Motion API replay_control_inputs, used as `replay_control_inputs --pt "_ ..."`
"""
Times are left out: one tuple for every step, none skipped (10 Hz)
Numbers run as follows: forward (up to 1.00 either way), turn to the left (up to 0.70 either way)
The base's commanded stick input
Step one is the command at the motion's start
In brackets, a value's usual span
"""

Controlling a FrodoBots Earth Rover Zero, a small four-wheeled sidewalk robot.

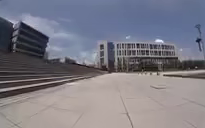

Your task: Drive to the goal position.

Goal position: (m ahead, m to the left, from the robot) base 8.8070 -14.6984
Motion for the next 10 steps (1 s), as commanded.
replay_control_inputs --pt "0.50 0.00" --pt "0.50 0.00" --pt "0.50 0.00" --pt "0.50 0.00" --pt "0.50 0.00" --pt "0.50 0.00" --pt "0.50 0.00" --pt "0.50 0.00" --pt "0.50 0.00" --pt "0.50 0.00"
